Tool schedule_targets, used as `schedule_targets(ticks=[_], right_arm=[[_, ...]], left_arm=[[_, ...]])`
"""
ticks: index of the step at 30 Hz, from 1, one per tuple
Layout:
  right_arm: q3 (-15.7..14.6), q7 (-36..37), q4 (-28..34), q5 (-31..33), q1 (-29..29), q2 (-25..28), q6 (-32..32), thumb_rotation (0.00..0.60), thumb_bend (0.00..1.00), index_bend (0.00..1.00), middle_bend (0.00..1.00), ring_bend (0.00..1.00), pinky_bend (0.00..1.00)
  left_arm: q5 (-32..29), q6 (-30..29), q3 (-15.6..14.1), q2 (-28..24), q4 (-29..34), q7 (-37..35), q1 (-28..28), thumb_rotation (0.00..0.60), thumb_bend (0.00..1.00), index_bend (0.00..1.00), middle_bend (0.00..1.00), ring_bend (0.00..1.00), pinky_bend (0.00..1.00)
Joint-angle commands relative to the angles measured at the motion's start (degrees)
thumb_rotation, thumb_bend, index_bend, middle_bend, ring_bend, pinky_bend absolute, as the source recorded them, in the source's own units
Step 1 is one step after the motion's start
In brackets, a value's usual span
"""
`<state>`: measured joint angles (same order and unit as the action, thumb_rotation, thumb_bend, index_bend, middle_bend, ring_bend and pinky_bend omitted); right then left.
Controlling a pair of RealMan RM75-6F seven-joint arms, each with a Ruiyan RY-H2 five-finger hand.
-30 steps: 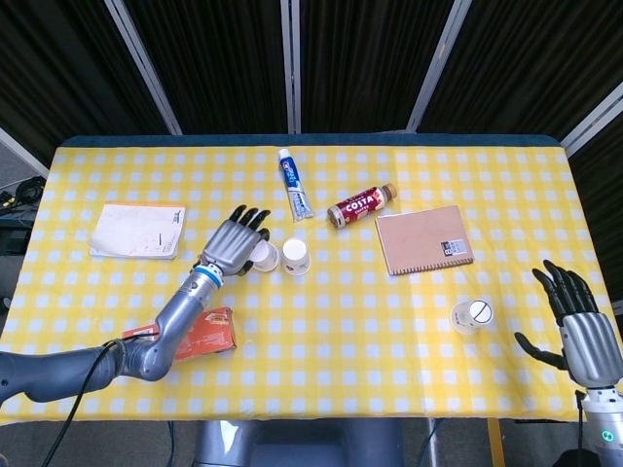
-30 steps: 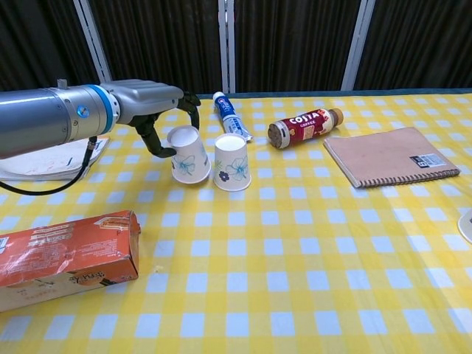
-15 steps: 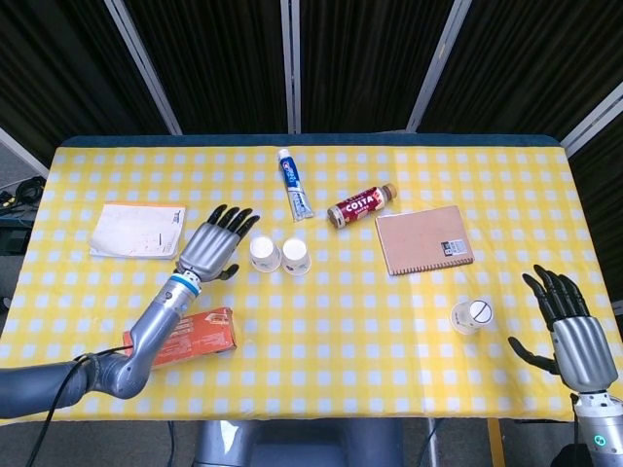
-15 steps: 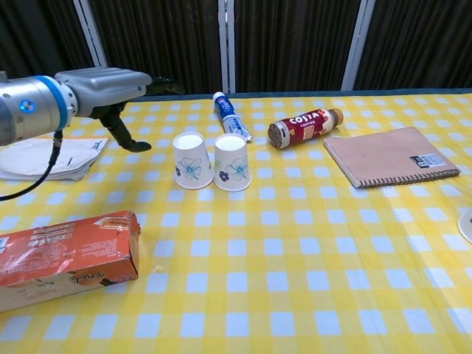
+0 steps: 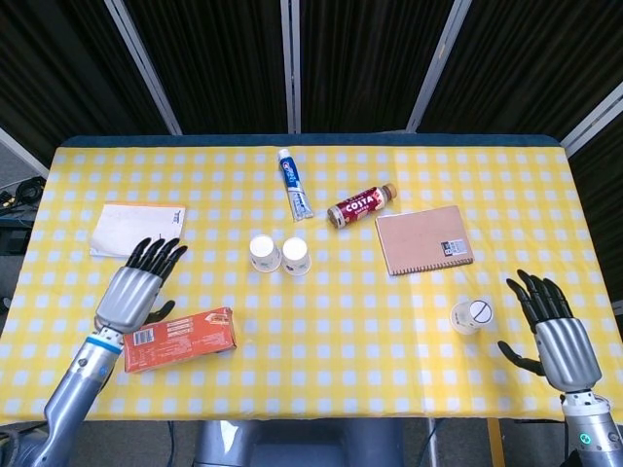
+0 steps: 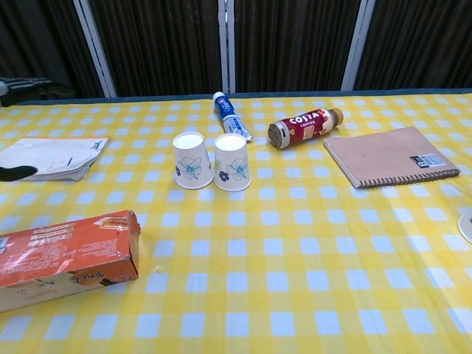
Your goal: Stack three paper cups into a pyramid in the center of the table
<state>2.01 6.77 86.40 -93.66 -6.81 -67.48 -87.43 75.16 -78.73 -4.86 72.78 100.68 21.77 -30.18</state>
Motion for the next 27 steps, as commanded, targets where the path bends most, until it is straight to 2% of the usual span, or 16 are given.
schedule_targets(ticks=[1,8,14,27], right_arm=[[-0.12,-1.26,0.73,0.87,-0.77,0.17,2.00,0.600,0.11,0.12,0.00,0.00,0.00],[-0.07,-8.87,4.87,5.11,-3.03,0.75,9.37,0.600,0.12,0.17,0.00,0.00,0.00],[0.93,-15.67,9.04,10.97,-5.40,0.78,15.72,0.600,0.12,0.20,0.00,0.00,0.00],[2.80,-20.35,9.57,17.37,-7.94,-0.56,19.65,0.600,0.14,0.23,0.00,0.00,0.00]], left_arm=[[4.92,-4.96,-3.12,-2.96,-0.10,-2.62,4.71,0.600,0.31,0.00,0.00,0.00,0.00],[8.33,-9.04,-3.39,-5.01,-1.57,-6.23,9.38,0.600,0.31,0.00,0.00,0.00,0.00],[8.69,-7.71,-2.54,-5.66,-3.16,-9.20,10.64,0.600,0.31,0.00,0.00,0.00,0.00],[11.06,-6.92,-0.73,-6.64,-2.84,-10.28,12.47,0.600,0.31,0.00,0.00,0.00,0.00]])
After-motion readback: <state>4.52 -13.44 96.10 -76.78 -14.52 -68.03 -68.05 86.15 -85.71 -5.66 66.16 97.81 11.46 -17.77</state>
